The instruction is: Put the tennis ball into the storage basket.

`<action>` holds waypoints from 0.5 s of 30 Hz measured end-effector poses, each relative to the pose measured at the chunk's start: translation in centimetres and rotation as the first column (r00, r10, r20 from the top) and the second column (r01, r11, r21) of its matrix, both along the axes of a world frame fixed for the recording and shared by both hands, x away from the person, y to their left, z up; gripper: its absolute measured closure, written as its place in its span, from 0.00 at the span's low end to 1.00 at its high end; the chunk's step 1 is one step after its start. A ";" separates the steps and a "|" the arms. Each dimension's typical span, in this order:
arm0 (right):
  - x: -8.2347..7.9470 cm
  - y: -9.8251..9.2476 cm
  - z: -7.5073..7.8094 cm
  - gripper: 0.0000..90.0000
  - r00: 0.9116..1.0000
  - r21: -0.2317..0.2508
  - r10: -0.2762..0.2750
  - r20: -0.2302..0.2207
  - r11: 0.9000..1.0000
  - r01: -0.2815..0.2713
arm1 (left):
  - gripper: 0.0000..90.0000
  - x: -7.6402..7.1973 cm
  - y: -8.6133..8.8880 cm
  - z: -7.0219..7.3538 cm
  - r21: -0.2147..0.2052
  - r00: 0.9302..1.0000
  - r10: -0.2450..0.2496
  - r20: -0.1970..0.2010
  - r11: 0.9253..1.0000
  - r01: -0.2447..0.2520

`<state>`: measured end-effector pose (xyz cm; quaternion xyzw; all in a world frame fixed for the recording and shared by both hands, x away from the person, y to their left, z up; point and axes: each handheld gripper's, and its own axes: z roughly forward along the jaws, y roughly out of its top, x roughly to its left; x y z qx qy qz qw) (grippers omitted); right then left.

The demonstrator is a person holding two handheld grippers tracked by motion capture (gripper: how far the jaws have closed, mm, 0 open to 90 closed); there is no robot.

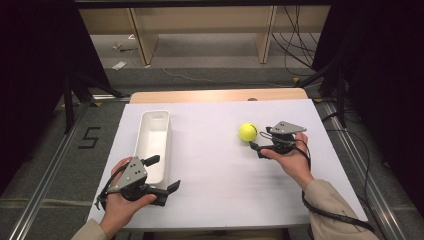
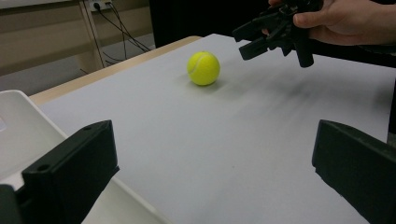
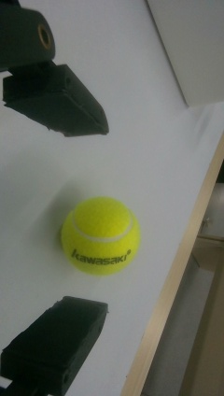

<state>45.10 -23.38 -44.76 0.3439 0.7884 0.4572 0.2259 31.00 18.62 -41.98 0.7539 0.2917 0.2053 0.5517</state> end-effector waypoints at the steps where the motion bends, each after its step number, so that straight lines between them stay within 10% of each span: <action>1: 0.2 0.1 -0.1 0.14 1.000 0.000 -0.003 -0.001 1.000 0.003 | 0.00 0.0 0.0 0.0 0.000 1.000 0.000 0.000 1.000 0.000; 15: 2.8 1.4 -1.2 0.12 0.999 -0.027 -0.024 -0.032 0.999 0.023 | 0.00 0.0 0.0 0.0 0.001 1.000 -0.001 0.002 1.000 0.001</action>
